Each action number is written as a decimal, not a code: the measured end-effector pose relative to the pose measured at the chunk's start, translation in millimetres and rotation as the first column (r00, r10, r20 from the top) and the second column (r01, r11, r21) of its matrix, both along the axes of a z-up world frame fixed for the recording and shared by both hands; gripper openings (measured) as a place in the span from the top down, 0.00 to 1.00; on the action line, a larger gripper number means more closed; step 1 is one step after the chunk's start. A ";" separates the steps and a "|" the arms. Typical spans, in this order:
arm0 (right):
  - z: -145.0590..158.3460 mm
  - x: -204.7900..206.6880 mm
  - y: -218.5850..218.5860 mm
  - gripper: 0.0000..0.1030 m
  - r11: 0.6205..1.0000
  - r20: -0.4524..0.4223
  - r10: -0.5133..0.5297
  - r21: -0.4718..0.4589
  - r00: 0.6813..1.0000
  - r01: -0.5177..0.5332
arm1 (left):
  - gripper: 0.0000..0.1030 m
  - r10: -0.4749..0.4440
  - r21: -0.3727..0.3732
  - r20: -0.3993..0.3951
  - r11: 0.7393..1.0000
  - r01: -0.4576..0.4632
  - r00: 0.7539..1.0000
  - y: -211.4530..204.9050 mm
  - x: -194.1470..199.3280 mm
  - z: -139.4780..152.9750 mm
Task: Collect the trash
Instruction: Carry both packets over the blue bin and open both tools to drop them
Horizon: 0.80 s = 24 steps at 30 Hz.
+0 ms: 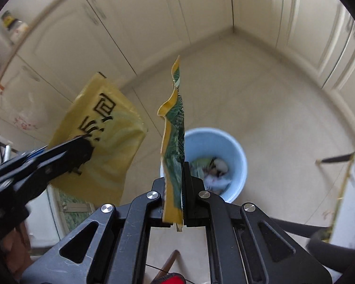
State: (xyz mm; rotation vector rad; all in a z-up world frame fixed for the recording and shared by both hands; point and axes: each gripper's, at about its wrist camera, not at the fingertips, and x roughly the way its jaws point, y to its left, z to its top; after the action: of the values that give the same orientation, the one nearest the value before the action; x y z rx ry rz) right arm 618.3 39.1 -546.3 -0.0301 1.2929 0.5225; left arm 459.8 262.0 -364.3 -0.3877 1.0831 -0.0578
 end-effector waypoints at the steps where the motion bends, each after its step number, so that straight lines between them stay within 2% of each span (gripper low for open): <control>1: -12.8 5.4 1.7 0.93 1.000 -0.021 -0.002 -0.006 1.000 0.001 | 0.98 -0.002 -0.002 -0.017 1.000 0.002 1.000 3.2 2.9 -8.1; 3: -36.1 16.1 -3.0 0.88 1.000 -0.053 -0.018 -0.010 0.998 0.017 | 0.98 -0.003 -0.002 -0.044 1.000 0.003 0.999 8.7 10.9 -21.9; 5: -53.4 24.9 -6.1 0.77 0.999 -0.072 -0.038 -0.014 0.997 0.037 | 0.98 -0.009 0.008 -0.069 1.000 0.009 0.998 12.6 18.0 -34.1; 6: -61.3 27.1 -8.0 0.76 0.999 -0.082 -0.044 -0.015 0.996 0.043 | 0.98 -0.012 0.009 -0.084 1.000 0.013 0.996 13.5 22.7 -41.3; 9: -72.2 27.2 -13.4 0.67 0.997 -0.070 -0.058 -0.051 0.996 0.054 | 0.98 -0.023 0.002 -0.121 1.000 0.023 0.992 9.6 40.9 -59.7; 11: -73.7 27.2 -17.9 0.61 0.996 -0.066 -0.072 -0.062 0.995 0.068 | 0.97 -0.030 0.011 -0.143 0.999 0.032 0.989 7.1 49.3 -68.1; 15: -66.5 29.6 -24.3 0.58 0.990 -0.036 -0.090 -0.108 0.995 0.086 | 0.96 -0.026 0.037 -0.175 0.999 0.033 0.984 8.2 63.4 -84.5; 18: -58.4 29.2 -30.7 0.56 0.989 -0.025 -0.104 -0.107 0.994 0.101 | 0.92 -0.020 0.053 -0.177 0.998 0.030 0.984 1.8 75.4 -81.7; 20: -53.0 33.0 -31.6 0.55 0.989 -0.017 -0.112 -0.102 0.994 0.110 | 0.88 -0.009 0.083 -0.173 0.996 0.023 0.985 9.8 77.1 -78.3; 22: -41.9 30.5 -34.8 0.52 0.989 -0.002 -0.118 -0.089 0.993 0.118 | 0.77 -0.003 0.080 -0.162 0.997 0.016 0.987 8.9 77.0 -71.6; 24: -31.7 31.5 -36.2 0.52 0.989 0.018 -0.124 -0.077 0.992 0.125 | 0.75 0.017 0.101 -0.147 0.995 -0.002 0.989 17.6 72.4 -61.5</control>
State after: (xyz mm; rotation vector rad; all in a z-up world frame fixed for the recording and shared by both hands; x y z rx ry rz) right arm 649.7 2.9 -578.0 -0.0177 1.2930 0.3646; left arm 532.1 279.7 -425.8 -0.3096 1.2250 0.0347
